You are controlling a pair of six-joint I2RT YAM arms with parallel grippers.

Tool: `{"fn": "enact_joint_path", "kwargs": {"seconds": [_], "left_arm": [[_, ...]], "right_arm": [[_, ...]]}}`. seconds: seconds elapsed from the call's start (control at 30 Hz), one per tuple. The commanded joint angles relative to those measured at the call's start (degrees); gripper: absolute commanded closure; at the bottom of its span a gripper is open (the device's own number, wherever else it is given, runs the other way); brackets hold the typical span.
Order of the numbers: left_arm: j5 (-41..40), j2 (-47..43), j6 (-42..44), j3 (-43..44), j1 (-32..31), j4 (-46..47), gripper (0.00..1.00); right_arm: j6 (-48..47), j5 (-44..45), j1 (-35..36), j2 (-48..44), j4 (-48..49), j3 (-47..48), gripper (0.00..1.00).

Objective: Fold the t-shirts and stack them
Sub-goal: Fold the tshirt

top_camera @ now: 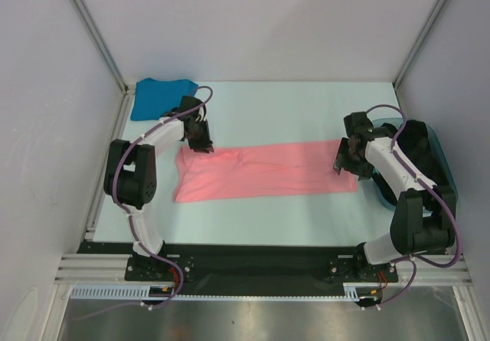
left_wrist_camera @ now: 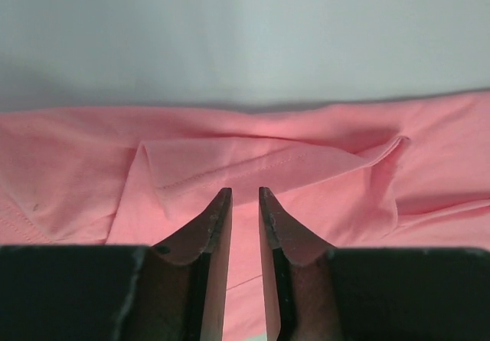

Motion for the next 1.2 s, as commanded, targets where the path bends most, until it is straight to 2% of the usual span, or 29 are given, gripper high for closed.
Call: {"fn": "enact_joint_path", "kwargs": {"seconds": [0.0, 0.2, 0.5, 0.63, 0.7, 0.87, 1.07, 1.17], "left_arm": [[1.2, 0.7, -1.0, 1.9, -1.6, 0.9, 0.75], [0.8, 1.1, -2.7, 1.2, -3.0, 2.2, 0.77], [-0.3, -4.2, -4.7, -6.7, -4.2, 6.3, 0.80], [0.1, -1.6, -5.4, -6.1, -4.6, 4.5, 0.80], [0.9, -1.0, -5.2, -5.9, -4.6, 6.9, 0.78], [-2.7, 5.3, -2.6, 5.6, -4.6, 3.4, 0.76], [-2.3, 13.8, -0.5, 19.3, -4.5, 1.9, 0.74], [-3.7, 13.3, 0.9, 22.4, -4.8, 0.5, 0.73]], "right_arm": [[-0.9, 0.3, 0.1, -2.1, -1.8, 2.0, 0.32], [-1.1, 0.1, 0.1, -2.9, -2.5, 1.6, 0.32], [-1.1, -0.4, 0.1, -4.3, -2.7, 0.1, 0.32], [-1.0, -0.4, 0.2, -4.6, -2.7, -0.2, 0.32], [-1.0, -0.5, 0.1, -4.6, -2.7, 0.0, 0.32], [-1.1, -0.9, 0.1, -4.6, -3.3, 0.5, 0.32], [-0.8, -1.6, 0.3, -4.6, -4.1, 1.1, 0.32], [-0.9, -1.8, 0.7, -4.1, -4.2, 1.9, 0.32]]}}
